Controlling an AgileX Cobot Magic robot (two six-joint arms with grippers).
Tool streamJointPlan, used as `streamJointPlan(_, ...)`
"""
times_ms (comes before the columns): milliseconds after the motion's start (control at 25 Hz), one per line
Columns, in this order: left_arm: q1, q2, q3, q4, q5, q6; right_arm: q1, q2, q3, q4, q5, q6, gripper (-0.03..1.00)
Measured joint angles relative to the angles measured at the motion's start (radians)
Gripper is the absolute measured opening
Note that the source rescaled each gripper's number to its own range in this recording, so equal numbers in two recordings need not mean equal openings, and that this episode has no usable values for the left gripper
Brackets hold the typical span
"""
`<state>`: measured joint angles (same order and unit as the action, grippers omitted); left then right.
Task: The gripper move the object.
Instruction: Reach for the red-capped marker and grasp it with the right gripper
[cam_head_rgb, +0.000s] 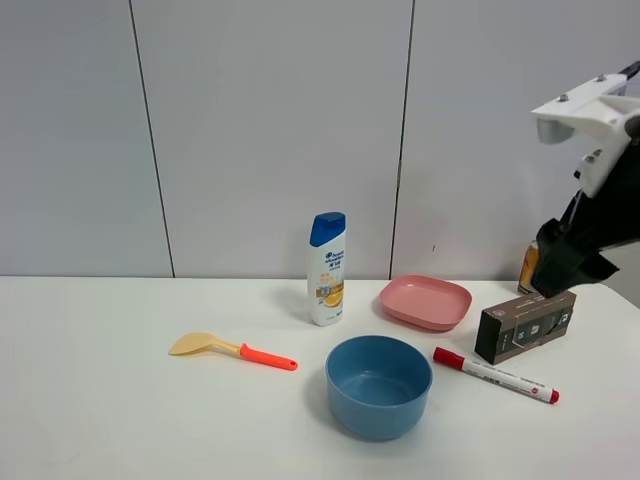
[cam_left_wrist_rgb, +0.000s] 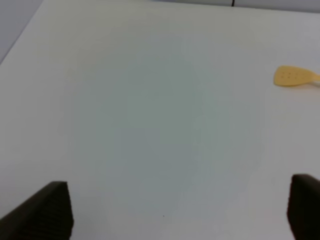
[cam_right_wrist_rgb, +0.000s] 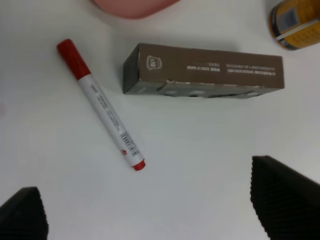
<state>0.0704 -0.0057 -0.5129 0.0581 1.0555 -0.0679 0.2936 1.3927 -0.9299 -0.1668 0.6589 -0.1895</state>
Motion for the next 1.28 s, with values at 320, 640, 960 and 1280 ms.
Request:
streamJointPlan(320,0.0,0.0,0.0,0.0,0.0,0.0,0.0,0.157,0.023,0.0,-0.031,0.0,0.79)
streamJointPlan(640,0.0,0.0,0.0,0.0,0.0,0.0,0.0,0.274,0.023,-0.076,-0.117,0.002,0.79)
streamJointPlan(960,0.0,0.0,0.0,0.0,0.0,0.0,0.0,0.305,0.023,-0.123,-0.173,0.002,0.79)
streamJointPlan(1280,0.0,0.0,0.0,0.0,0.0,0.0,0.0,0.405,0.023,-0.128,-0.247,0.003,0.77)
